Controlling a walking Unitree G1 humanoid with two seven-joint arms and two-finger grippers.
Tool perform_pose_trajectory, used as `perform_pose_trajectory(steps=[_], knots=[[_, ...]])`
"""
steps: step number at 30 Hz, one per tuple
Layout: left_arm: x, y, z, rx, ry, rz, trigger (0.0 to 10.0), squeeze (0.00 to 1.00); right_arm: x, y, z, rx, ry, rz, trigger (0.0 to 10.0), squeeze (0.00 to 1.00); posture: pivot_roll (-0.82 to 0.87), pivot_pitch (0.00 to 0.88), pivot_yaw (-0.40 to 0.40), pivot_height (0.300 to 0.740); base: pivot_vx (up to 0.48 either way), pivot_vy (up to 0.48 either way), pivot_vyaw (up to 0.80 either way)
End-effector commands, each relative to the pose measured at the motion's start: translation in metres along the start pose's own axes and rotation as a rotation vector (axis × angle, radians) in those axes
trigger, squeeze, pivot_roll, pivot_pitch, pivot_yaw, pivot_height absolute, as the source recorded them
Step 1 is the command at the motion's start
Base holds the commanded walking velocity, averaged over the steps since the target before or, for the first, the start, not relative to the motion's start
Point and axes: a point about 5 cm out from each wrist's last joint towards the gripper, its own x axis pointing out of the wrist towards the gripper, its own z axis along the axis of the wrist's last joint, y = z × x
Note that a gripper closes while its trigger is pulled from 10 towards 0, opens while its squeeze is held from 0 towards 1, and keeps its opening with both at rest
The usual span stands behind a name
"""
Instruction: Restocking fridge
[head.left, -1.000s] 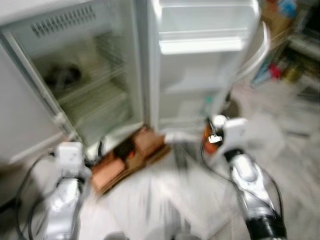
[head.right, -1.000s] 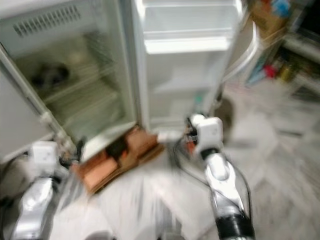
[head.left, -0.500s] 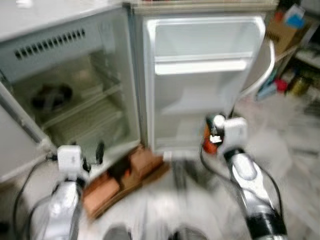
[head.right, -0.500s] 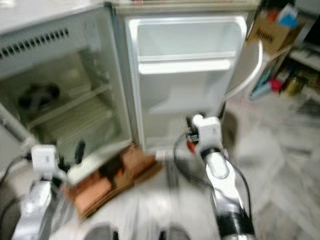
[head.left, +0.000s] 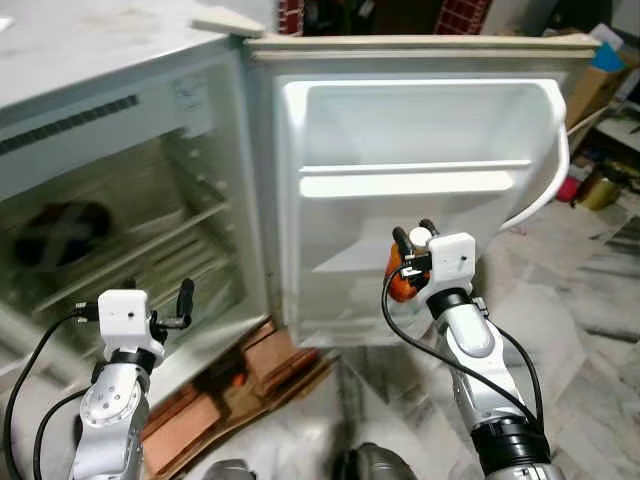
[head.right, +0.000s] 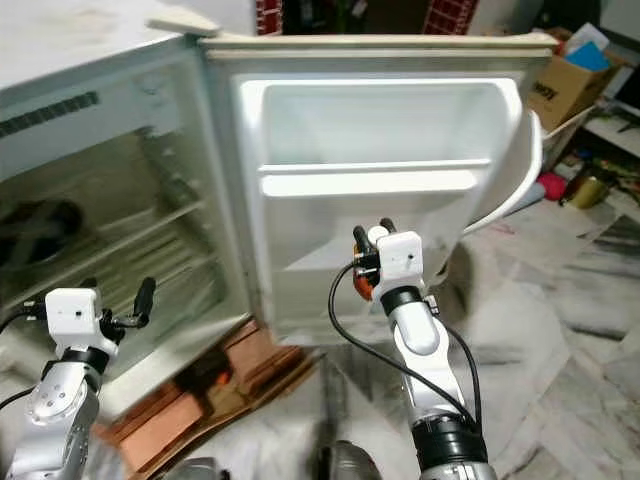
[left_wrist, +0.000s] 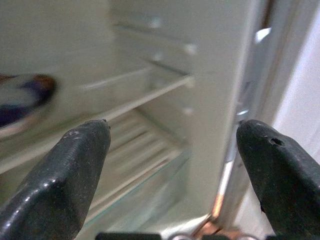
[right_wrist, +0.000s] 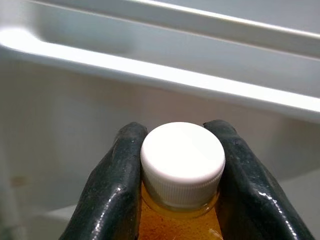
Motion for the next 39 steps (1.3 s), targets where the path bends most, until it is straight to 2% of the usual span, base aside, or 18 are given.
perform_pose_trajectory(steps=[1,5,23,27,28,31,34,39], knots=[[0.001,-0.005,0.002,0.002,-0.006,-0.024,10.0,0.0,-0.001,-0.009,0.004,-0.015,-0.02,-0.028,10.0,0.0,0.09,0.035,-0.043,0.74,0.439,0.0,0.0],[0.0,-0.006,0.001,-0.005,0.0,-0.022,10.0,0.0,-0.001,-0.01,0.003,-0.016,-0.016,-0.029,10.0,0.0,0.09,0.038,-0.045,0.74,0.406,0.0,0.0],[-0.001,-0.006,0.0,-0.01,0.009,-0.014,10.0,0.0,-0.001,-0.008,0.0,-0.012,-0.005,-0.019,10.0,0.0,0.1,0.042,-0.046,0.74,0.0,0.0,0.0],[-0.001,-0.005,0.001,-0.008,0.01,-0.015,10.0,0.0,-0.001,-0.006,0.001,0.049,0.008,-0.015,10.0,0.0,0.1,0.042,-0.045,0.74,0.0,0.0,0.0],[-0.001,-0.005,0.001,-0.007,0.011,-0.016,10.0,0.0,-0.003,-0.003,0.001,0.091,0.018,-0.001,10.0,0.0,0.09,0.042,-0.044,0.74,0.0,0.0,0.0],[-0.001,-0.005,0.001,-0.006,0.013,-0.017,10.0,0.0,-0.009,0.003,0.001,0.122,0.032,0.041,10.0,0.0,0.09,0.043,-0.044,0.74,0.0,0.0,0.0],[-0.001,-0.006,0.0,-0.004,0.019,-0.022,10.0,0.0,-0.02,0.006,-0.008,0.112,0.051,0.051,10.0,0.0,0.09,0.044,-0.042,0.74,0.0,0.0,0.0],[-0.001,-0.007,-0.001,-0.004,0.022,-0.026,10.0,0.0,-0.022,0.006,-0.011,0.112,0.068,0.037,10.0,0.0,0.09,0.044,-0.038,0.74,0.0,0.0,0.0]])
